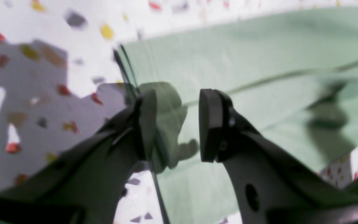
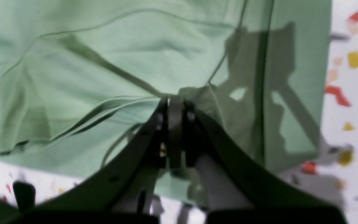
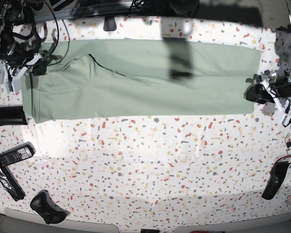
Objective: Fold the T-shirt properly
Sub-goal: 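Grasp the strip's end with the right gripper and tuck it inward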
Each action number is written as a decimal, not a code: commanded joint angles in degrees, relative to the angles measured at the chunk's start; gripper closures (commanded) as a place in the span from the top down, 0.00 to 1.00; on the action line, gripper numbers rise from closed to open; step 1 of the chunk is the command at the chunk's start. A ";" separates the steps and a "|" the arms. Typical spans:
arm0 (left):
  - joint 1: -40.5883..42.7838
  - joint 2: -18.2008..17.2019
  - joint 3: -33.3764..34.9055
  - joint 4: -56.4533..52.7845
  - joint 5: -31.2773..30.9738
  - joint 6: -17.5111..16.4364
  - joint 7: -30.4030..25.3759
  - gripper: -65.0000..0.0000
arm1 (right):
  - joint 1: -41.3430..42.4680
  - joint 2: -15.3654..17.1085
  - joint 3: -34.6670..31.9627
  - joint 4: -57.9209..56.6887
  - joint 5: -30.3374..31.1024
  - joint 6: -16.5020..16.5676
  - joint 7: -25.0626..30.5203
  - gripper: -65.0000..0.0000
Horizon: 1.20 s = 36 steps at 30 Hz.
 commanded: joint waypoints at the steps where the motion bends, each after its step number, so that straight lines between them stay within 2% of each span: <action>1: -0.76 -0.48 -0.46 0.96 -1.14 -0.22 -0.90 0.32 | 0.48 0.98 0.57 -0.35 0.48 0.36 1.51 0.00; 6: -0.66 1.51 -0.44 0.96 -1.07 -0.26 -1.60 0.32 | 0.79 1.01 0.57 -2.64 0.50 0.36 3.08 0.00; 11: -0.52 2.34 -0.44 0.96 -0.72 -0.33 -1.49 0.32 | 0.76 1.01 0.57 -2.64 0.52 0.36 2.19 0.00; 15: -0.48 2.32 -0.44 0.96 3.41 -0.33 -1.55 0.32 | 0.79 1.11 0.57 -2.62 0.83 0.36 2.12 0.00; 18: -0.48 2.32 -0.44 0.96 5.16 -0.28 -1.55 0.32 | 0.76 1.14 0.57 -2.62 4.24 0.36 0.55 0.03; 21: -0.48 2.32 -0.44 0.96 5.07 -0.17 -1.62 0.32 | 0.76 1.14 0.57 -2.62 10.67 0.36 -7.34 0.27; 23: -0.48 2.34 -0.44 0.96 5.07 -0.20 -1.77 0.32 | 0.76 1.16 0.57 -2.54 17.53 0.36 -14.88 0.34; 26: -0.50 2.32 -0.44 0.96 5.07 -0.20 -2.21 0.32 | 0.76 1.36 0.57 -1.68 28.92 0.36 -20.96 0.34; 32: -0.83 2.29 -0.46 0.96 6.14 -0.17 -5.20 0.32 | 0.92 3.98 0.59 1.29 48.70 0.36 -18.64 0.34; 33: -1.07 2.32 -0.46 0.96 7.87 -0.07 -5.97 0.32 | 1.40 4.31 0.59 1.51 49.17 0.36 -18.67 0.34; 36: -1.88 2.27 -0.46 0.96 13.16 4.61 -6.32 0.34 | 3.45 4.26 0.61 1.57 47.89 0.36 -20.26 0.34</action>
